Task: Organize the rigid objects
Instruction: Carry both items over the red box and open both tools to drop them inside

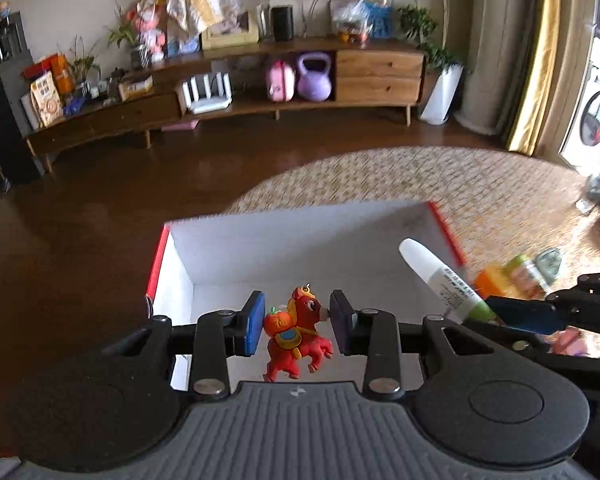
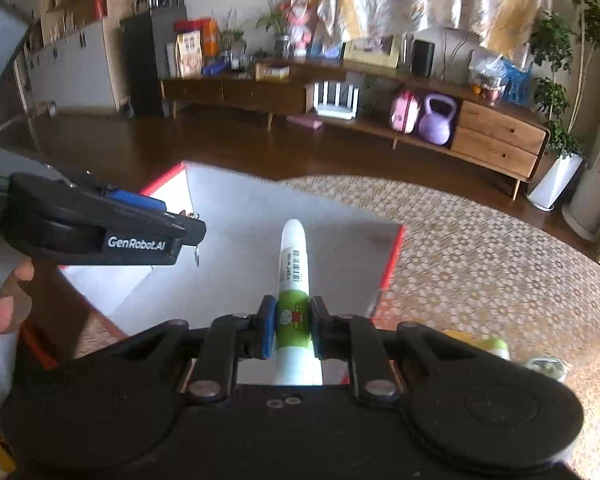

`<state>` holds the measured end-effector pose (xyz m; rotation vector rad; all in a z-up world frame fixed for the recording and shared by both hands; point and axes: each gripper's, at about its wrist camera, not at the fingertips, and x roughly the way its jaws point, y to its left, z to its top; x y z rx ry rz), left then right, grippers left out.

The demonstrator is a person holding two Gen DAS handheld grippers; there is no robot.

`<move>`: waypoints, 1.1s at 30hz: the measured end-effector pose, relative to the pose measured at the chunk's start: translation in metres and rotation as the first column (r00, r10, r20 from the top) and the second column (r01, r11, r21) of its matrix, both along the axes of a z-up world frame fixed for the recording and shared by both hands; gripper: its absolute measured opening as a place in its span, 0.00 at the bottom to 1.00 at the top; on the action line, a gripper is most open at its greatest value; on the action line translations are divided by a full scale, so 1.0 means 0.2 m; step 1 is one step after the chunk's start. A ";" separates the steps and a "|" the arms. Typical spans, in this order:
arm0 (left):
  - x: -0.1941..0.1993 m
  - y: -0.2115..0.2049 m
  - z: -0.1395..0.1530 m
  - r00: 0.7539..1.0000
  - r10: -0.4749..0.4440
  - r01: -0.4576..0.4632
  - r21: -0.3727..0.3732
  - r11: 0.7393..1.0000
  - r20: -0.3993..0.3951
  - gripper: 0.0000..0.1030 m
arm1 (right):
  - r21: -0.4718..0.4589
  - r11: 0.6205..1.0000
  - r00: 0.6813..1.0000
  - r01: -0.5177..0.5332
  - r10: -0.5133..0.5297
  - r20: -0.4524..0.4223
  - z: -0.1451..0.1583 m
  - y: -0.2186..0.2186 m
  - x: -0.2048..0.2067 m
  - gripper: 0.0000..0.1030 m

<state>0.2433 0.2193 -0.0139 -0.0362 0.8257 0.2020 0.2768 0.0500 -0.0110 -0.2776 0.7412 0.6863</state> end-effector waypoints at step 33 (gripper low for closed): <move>0.32 0.14 -0.50 0.939 -0.047 0.021 -0.080 0.997 -0.341 0.36 | -0.180 0.980 0.980 -0.088 0.053 -0.190 -0.33 0.29 0.18 0.28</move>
